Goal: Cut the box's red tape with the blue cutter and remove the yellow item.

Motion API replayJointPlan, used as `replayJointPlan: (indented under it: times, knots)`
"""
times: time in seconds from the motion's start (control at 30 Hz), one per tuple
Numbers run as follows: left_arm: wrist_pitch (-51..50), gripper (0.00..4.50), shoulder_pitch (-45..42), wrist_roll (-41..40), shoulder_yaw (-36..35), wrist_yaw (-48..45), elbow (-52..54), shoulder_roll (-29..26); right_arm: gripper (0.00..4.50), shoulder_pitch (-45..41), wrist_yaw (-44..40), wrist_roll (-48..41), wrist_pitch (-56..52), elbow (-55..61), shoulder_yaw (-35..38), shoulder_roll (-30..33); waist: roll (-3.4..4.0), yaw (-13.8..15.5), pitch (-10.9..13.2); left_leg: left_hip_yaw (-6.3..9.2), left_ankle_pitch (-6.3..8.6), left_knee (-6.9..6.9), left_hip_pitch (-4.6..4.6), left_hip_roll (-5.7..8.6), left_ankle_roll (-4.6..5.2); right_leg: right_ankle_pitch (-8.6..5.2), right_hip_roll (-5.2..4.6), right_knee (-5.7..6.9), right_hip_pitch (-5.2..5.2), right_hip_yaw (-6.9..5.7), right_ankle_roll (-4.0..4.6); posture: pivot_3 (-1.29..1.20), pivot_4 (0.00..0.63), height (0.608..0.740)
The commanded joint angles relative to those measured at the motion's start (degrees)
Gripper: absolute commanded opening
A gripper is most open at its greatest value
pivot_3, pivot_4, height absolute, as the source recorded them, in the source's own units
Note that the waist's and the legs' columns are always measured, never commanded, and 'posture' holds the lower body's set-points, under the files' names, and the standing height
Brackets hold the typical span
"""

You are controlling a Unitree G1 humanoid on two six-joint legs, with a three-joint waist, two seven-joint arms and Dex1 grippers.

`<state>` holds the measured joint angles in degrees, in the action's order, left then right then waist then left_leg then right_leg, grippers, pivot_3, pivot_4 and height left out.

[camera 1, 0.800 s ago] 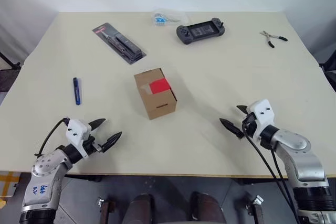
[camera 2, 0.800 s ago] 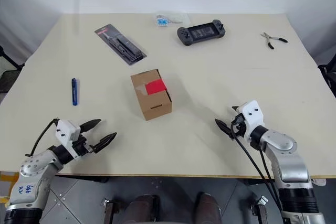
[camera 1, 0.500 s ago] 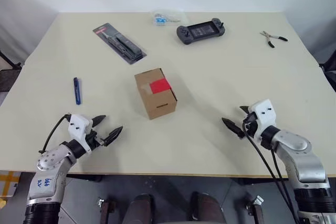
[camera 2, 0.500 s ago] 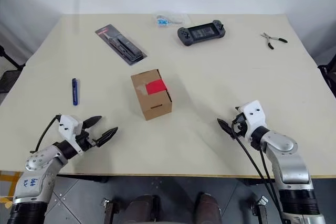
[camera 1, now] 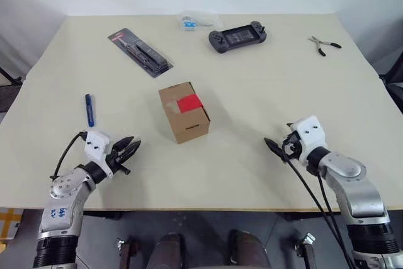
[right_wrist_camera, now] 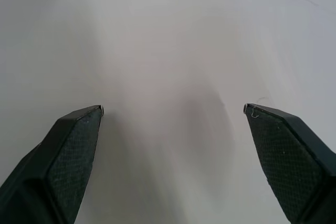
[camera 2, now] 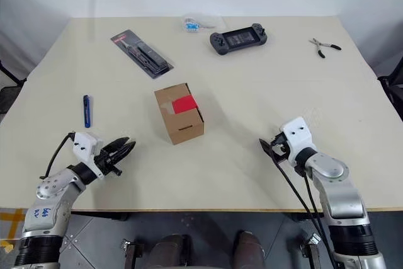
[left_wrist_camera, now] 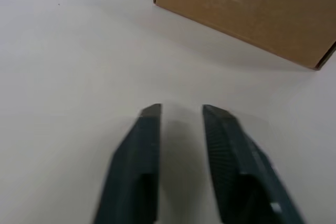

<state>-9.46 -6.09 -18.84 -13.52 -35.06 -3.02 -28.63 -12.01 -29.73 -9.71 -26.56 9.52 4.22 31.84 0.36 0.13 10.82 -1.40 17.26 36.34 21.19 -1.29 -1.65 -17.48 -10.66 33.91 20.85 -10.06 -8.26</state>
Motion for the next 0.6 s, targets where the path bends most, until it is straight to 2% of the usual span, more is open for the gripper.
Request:
replayJointPlan:
  times: [0.03, 0.1, 0.27, 0.43, 0.6]
  knots:
    - [1.2, 0.04, -2.8, 1.7, 0.3, 1.3, -2.2, -0.2, 4.1, -1.9, -0.3, -1.4, -2.0, 2.0, -0.7, -1.0, 0.0, 0.0, 0.0, -0.01, 0.0, 0.01, 0.0, 0.0, 0.0, 0.0, 0.0, 0.0, 0.0, 0.02, 0.0, 0.0, 0.15, 0.74]
    - [2.2, 0.0, -5.8, 3.1, 0.9, 1.8, -5.7, -0.4, 3.57, -3.5, -0.2, -1.3, -3.1, 2.1, -1.9, -1.9, 0.0, 0.0, 0.0, -0.01, 0.0, 0.04, 0.01, 0.0, 0.0, 0.0, 0.0, 0.04, 0.02, 0.02, 0.0, 0.0, 0.15, 0.74]
    - [4.8, 0.0, -11.6, 4.7, 2.6, 0.7, -12.2, 0.2, 1.8, -8.3, -0.1, -0.7, -4.2, -0.5, -5.1, -4.8, -0.01, -0.1, 0.0, -0.03, 0.0, 0.1, 0.05, 0.0, 0.0, 0.01, 0.0, 0.11, 0.08, 0.05, 0.01, 0.0, 0.15, 0.74]
    - [7.7, 0.0, -18.0, 6.0, 5.5, -2.0, -18.7, 1.6, 0.03, -18.1, -0.4, 0.5, -3.3, -8.8, -9.5, -10.1, -0.03, -0.4, 0.0, -0.05, -0.01, 0.21, 0.11, 0.0, -0.01, 0.02, 0.01, 0.3, 0.2, 0.09, 0.0, 0.0, 0.15, 0.74]
    - [11.5, 0.0, -23.1, 6.8, 7.9, -5.2, -24.7, 2.8, 0.03, -26.3, -0.1, 1.4, -0.6, -16.5, -12.1, -16.0, -0.05, -0.6, 0.0, -0.1, 0.0, 0.28, 0.17, 0.0, -0.02, 0.02, 0.0, 0.63, 0.45, 0.21, 0.0, 0.0, 0.15, 0.74]
